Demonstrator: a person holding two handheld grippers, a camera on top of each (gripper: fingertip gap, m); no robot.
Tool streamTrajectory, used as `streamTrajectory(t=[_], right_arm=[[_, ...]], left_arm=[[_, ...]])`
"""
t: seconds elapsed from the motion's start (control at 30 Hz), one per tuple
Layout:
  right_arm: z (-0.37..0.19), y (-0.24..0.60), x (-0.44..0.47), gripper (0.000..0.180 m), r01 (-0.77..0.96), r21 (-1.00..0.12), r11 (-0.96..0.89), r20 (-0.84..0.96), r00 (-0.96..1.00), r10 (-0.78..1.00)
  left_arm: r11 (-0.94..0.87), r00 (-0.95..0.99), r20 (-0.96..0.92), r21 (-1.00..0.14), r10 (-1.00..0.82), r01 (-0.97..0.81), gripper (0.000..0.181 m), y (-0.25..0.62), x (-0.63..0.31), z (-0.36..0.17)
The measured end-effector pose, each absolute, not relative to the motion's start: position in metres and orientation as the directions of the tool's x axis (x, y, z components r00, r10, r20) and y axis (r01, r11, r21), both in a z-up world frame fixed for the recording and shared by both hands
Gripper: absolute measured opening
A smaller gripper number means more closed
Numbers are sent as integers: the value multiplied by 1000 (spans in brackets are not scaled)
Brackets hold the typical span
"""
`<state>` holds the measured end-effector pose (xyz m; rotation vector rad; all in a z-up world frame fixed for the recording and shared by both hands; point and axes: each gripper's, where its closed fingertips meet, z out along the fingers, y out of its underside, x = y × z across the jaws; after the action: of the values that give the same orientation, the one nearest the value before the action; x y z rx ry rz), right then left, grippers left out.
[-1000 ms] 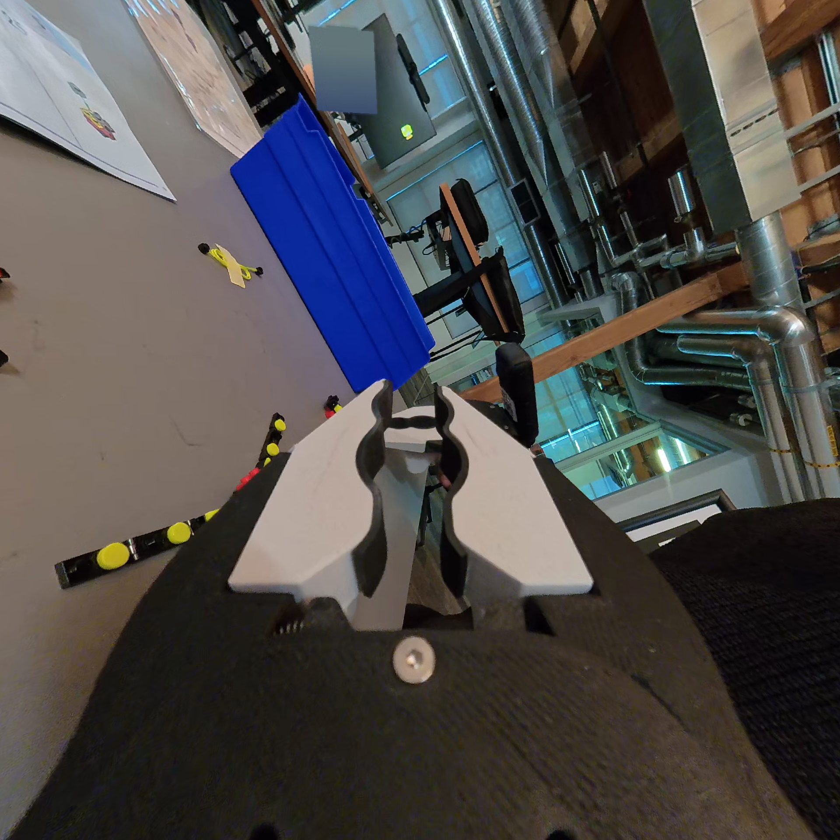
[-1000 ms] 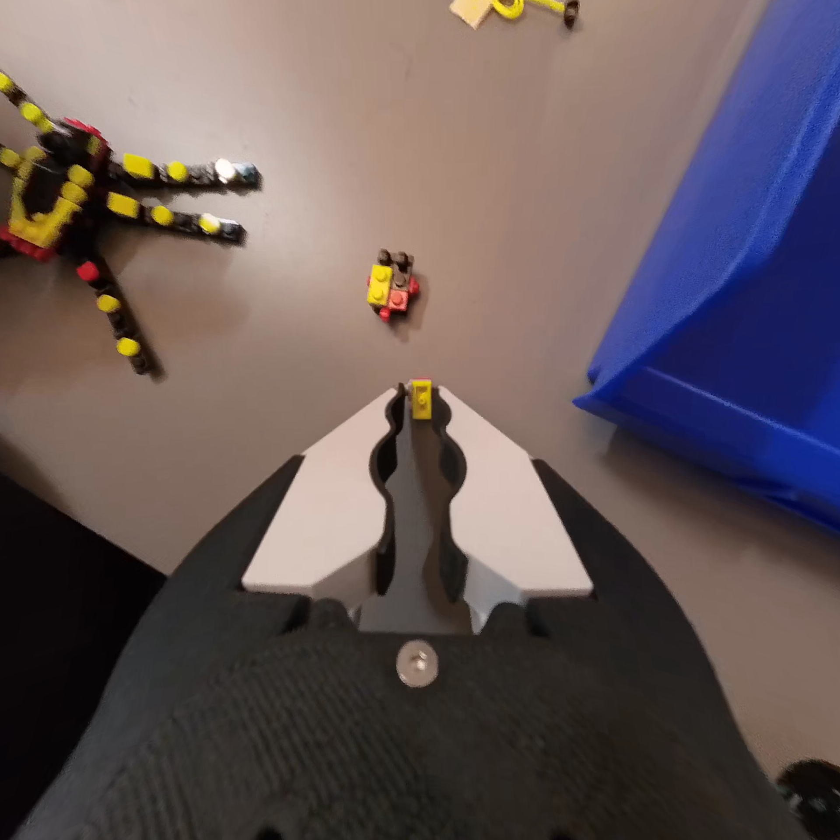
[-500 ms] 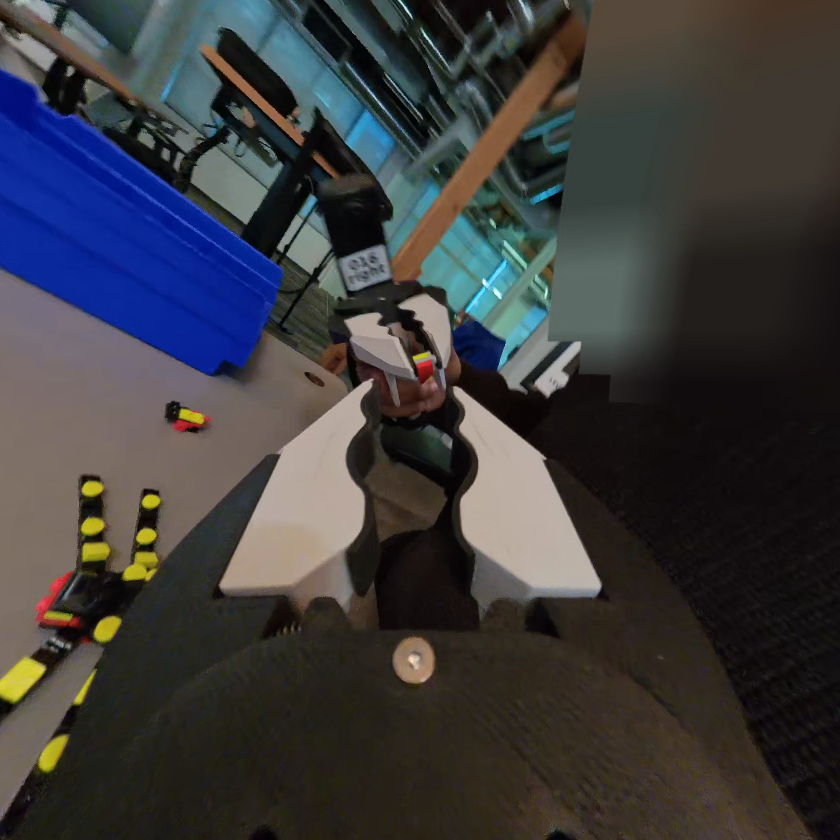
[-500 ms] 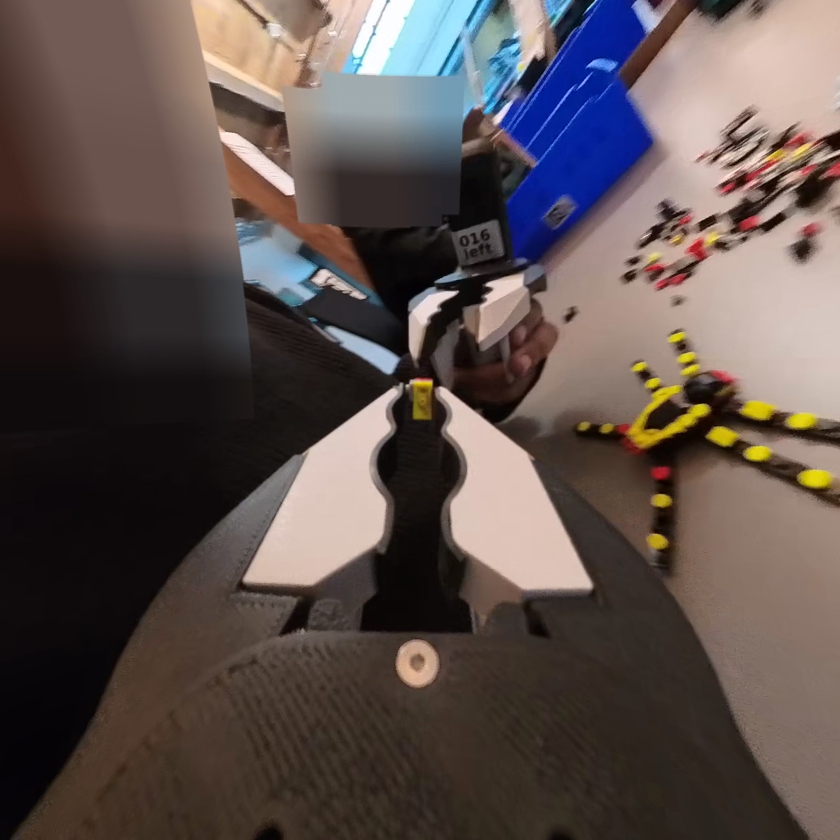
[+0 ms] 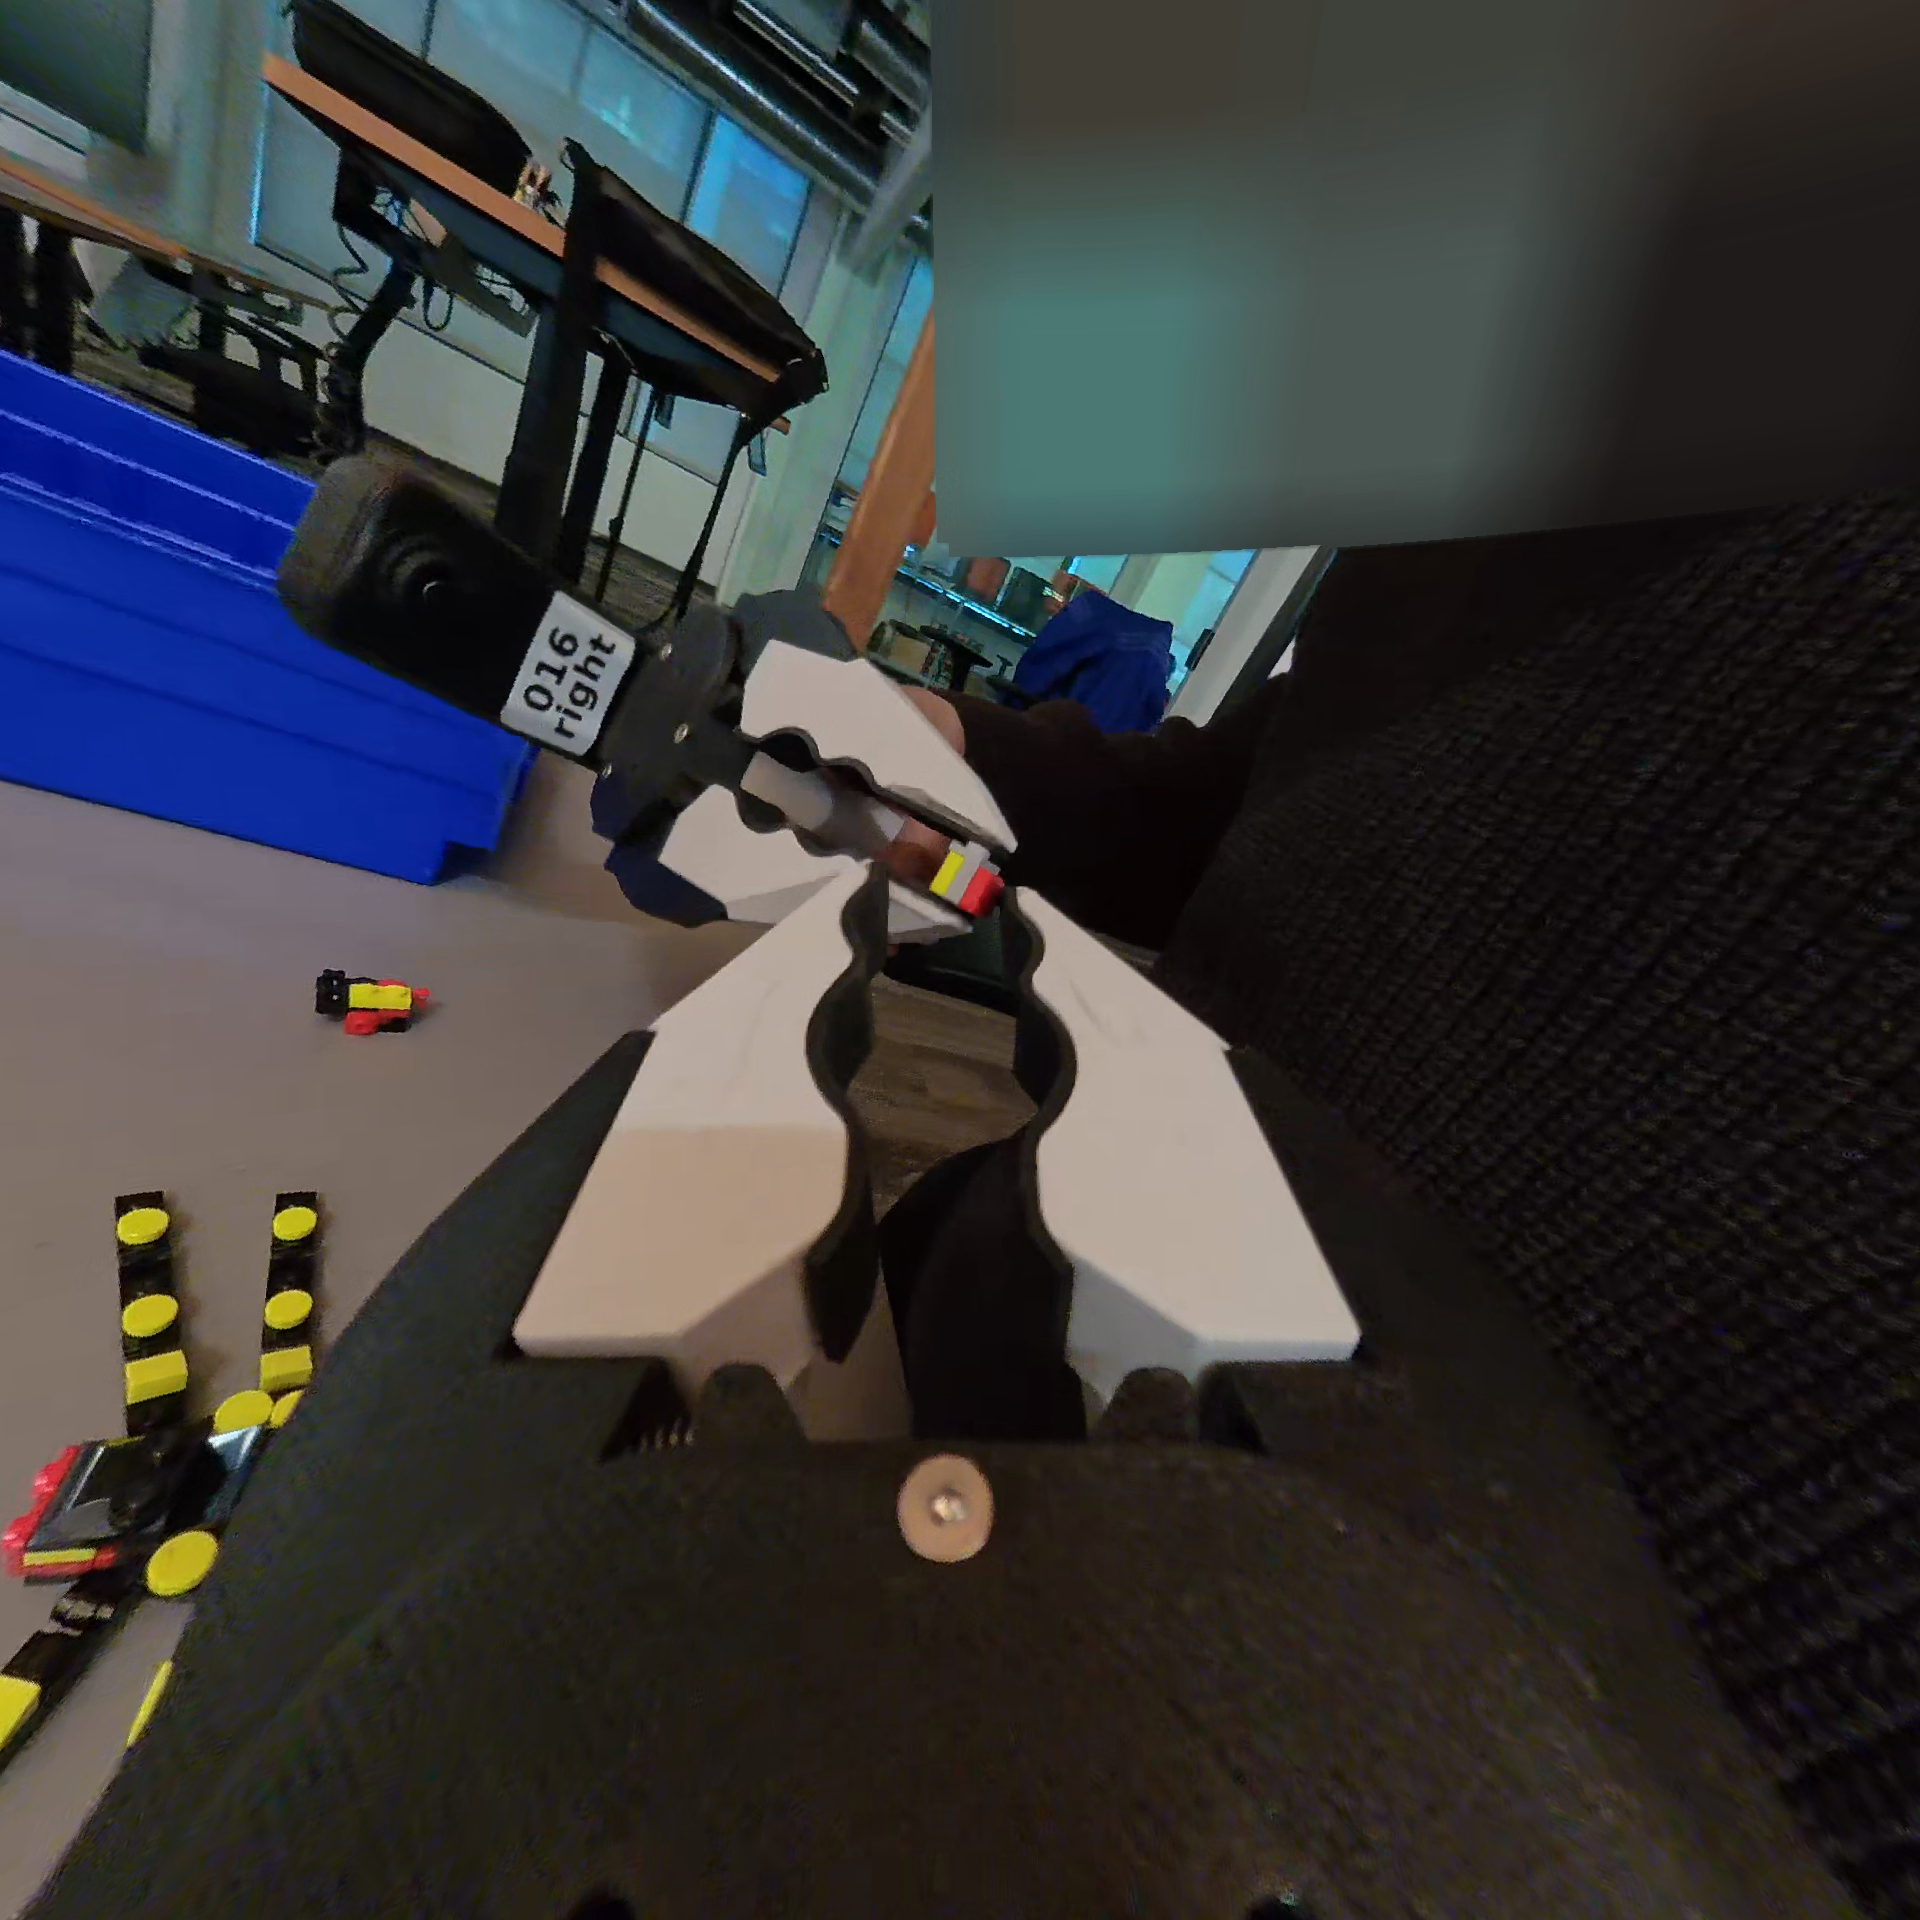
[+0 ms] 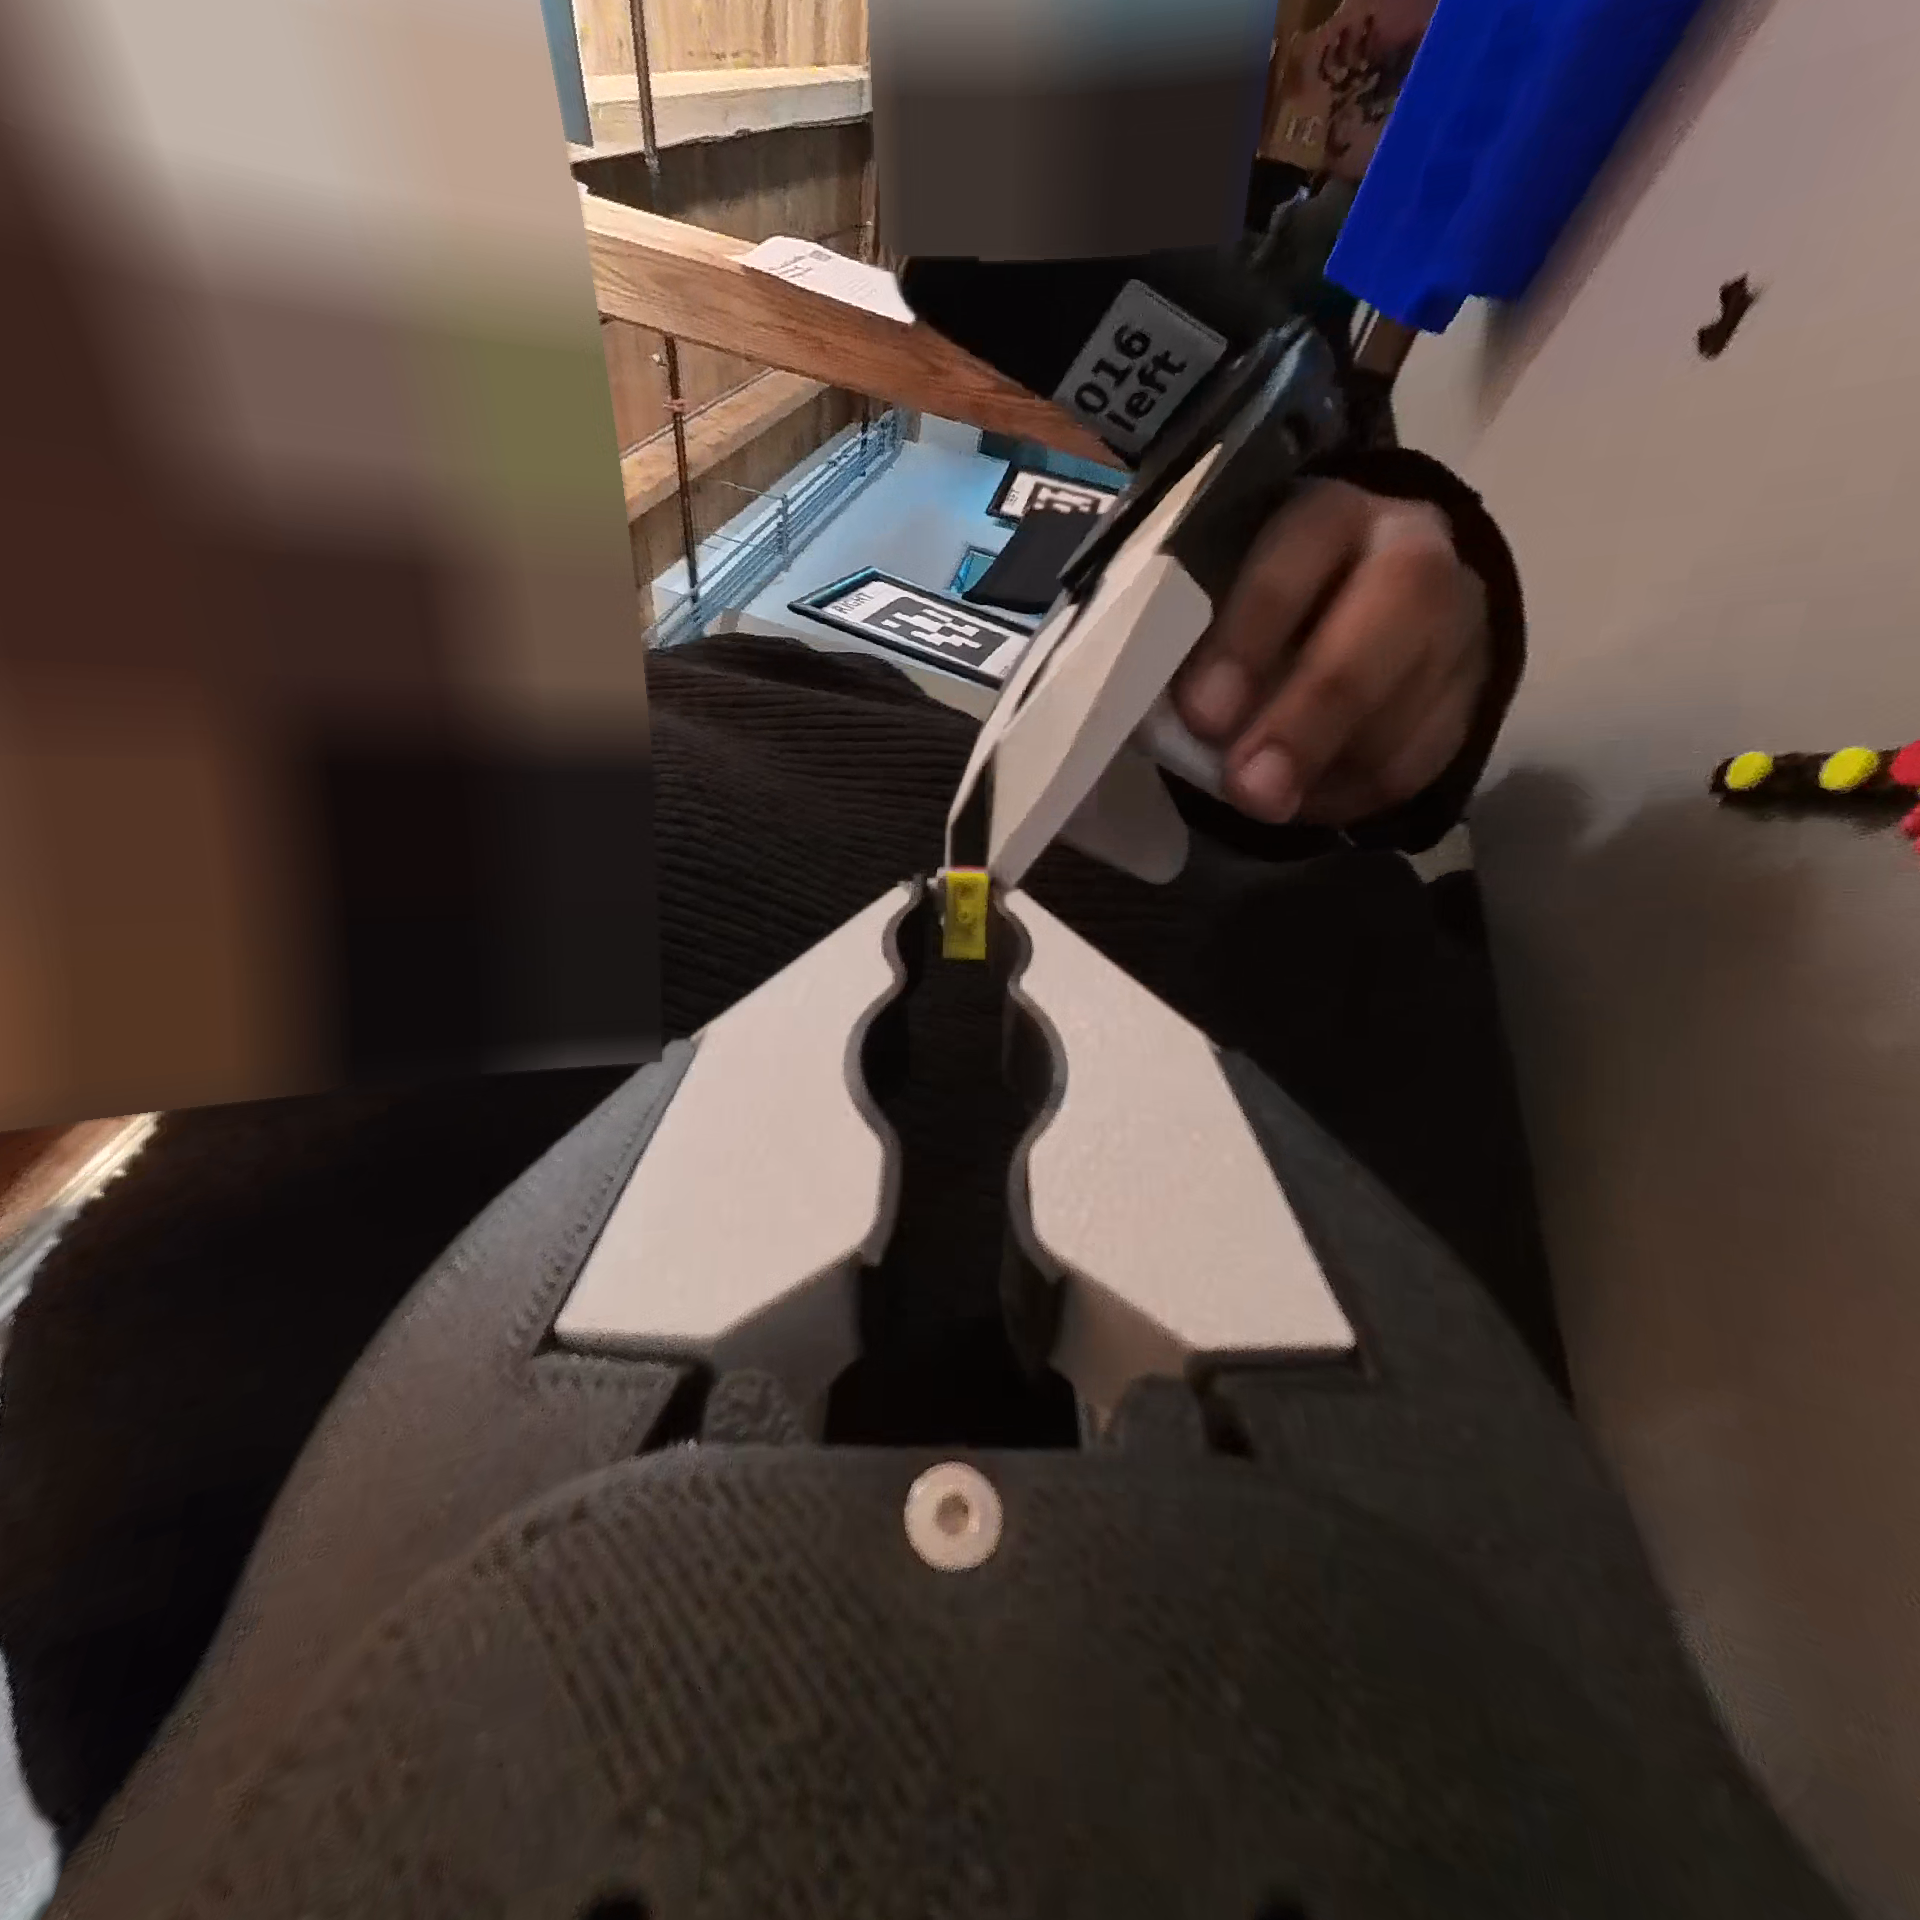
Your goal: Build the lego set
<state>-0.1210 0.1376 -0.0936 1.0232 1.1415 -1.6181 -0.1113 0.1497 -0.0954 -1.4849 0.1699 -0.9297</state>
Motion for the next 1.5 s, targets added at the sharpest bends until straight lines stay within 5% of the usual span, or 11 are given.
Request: streamTrajectory(t=[0.3,0.57,0.67,0.77,0.83,0.9,0.97,1.07,1.2,1.3,1.5], right_arm=[[-105,148,-130,9,968,-100,-231,-947,-164,-278],[-116,161,-142,11,941,-103,-323,-958,-181,-221],[-124,170,-148,20,911,-174,-375,-965,-234,-121],[-126,178,-154,14,832,-392,-392,-918,-382,105],[-124,185,-162,12,697,-630,-344,-773,-521,362],[-127,199,-176,34,510,-844,-167,-474,-564,676],[-129,221,-190,45,346,-934,89,-93,-474,875],[-138,229,-196,45,263,-860,438,318,-394,862],[-165,218,-192,23,285,-667,689,547,-440,712],[-168,219,-190,21,285,-584,760,629,-433,645],[-168,223,-188,10,299,-592,748,614,-434,659]], left_arm=[[-180,704,433,-895,-563,407,10,157,-118,-104],[-193,731,471,-879,-494,436,10,166,-129,-114],[-183,730,509,-857,-456,483,9,168,-140,-114],[-191,739,577,-816,-348,546,10,174,-162,-123],[-211,723,651,-759,-230,616,10,179,-182,-138],[-214,661,738,-674,-140,707,10,184,-197,-149],[-214,565,821,-568,-83,795,10,192,-205,-156],[-257,484,874,-474,-27,842,10,204,-199,-166],[-319,487,873,-456,19,831,10,220,-187,-171],[-328,506,862,-472,21,818,9,226,-183,-167],[-315,463,886,-436,11,843,10,232,-177,-166]])
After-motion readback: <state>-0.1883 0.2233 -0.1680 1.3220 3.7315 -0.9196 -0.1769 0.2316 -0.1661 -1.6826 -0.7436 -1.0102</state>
